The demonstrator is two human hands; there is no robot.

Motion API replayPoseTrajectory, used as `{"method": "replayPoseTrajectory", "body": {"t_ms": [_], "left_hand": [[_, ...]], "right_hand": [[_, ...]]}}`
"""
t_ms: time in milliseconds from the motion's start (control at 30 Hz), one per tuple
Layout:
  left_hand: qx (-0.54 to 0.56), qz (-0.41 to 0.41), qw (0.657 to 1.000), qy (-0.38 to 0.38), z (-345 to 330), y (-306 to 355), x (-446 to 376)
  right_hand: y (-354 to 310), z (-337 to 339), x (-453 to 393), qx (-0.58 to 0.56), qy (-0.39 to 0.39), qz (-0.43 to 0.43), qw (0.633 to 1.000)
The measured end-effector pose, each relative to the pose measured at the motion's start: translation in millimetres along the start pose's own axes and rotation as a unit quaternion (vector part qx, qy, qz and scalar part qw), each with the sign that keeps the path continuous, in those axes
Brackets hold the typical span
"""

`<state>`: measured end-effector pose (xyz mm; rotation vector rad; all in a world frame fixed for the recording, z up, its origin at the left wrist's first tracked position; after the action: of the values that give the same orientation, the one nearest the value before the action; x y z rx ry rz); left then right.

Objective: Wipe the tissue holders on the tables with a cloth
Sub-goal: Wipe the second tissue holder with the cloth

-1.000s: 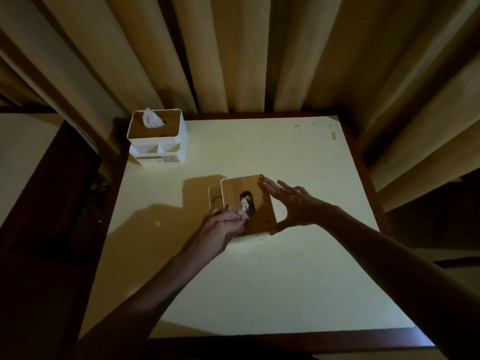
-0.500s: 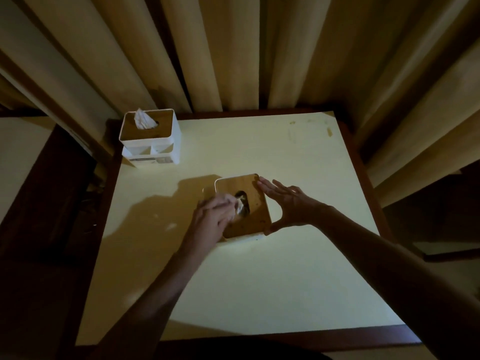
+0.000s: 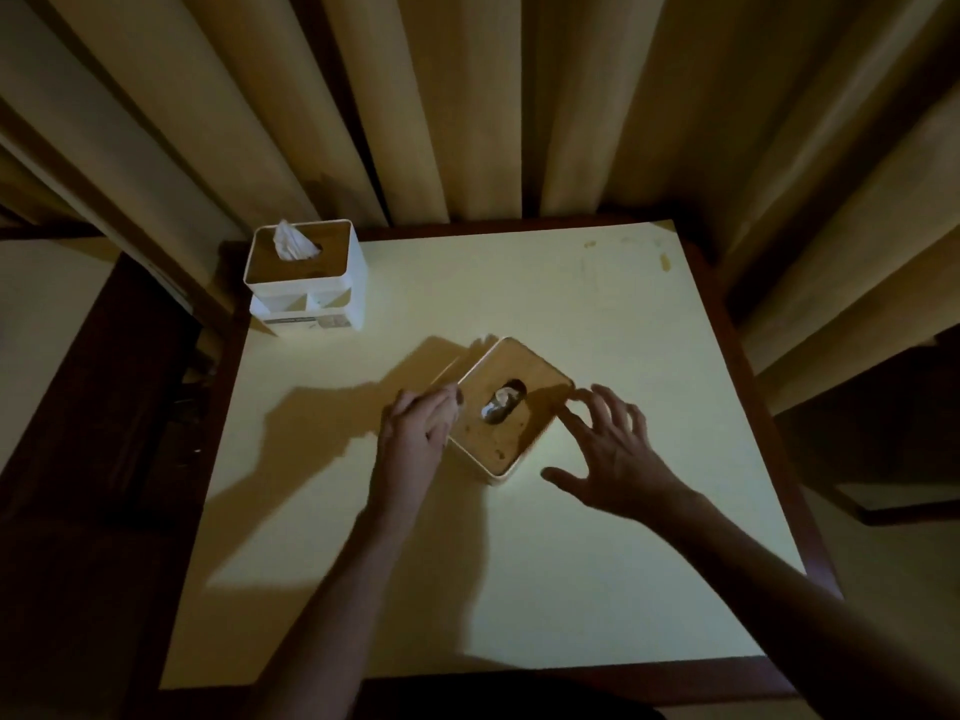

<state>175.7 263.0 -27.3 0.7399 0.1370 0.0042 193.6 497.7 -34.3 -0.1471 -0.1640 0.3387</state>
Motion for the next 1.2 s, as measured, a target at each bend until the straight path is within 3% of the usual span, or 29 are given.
{"method": "replayPoseTrajectory", "body": {"t_ms": [100, 200, 300, 400, 500, 733, 933, 1067, 1200], "left_hand": [[-0.03, -0.065, 0.996, -0.048, -7, 9, -35], [-0.035, -0.127, 0.987, -0.09, -21, 28, -56], [-0.047, -0.166, 0.982, -0.081, -33, 34, -56], [-0.043, -0.155, 0.985, -0.066, -31, 34, -52], [-0.074, -0.215, 0.972, -0.057, -22, 47, -37], [-0.035, -0.273, 0.949, -0.154, -12, 38, 15], [-0.052, -0.108, 0.987, -0.108, -26, 21, -39], [-0.07, -0.109, 0.987, -0.095, -38, 20, -52], [-0.045, -0.148, 0.982, -0.111, -28, 29, -14]], "right_hand": [[-9, -1, 26, -0.026, 0.066, -0.004, 0.997], [-11, -3, 31, -0.108, 0.032, -0.032, 0.993], [4, 6, 11, -0.147, 0.058, -0.056, 0.986], [22, 5, -15, -0.15, -0.01, -0.058, 0.987], [30, 3, -28, -0.096, -0.097, -0.048, 0.989], [22, 7, -31, -0.055, -0.151, -0.055, 0.985], [16, 12, -34, -0.037, -0.183, -0.055, 0.981], [16, 11, -34, -0.047, -0.174, -0.071, 0.981], [21, 9, -32, -0.041, -0.165, -0.082, 0.982]]}}
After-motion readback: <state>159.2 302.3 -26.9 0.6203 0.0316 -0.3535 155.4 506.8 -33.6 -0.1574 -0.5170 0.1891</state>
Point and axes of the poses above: each hand's wrist, its own x-axis away from the middle knuckle, its own z-axis out of the back of the hand, y = z × x, the point moved 5 cm from there along -x, towards the middle knuckle, and after that the axes turned 2 degrees about x, right-handed, at the moved point
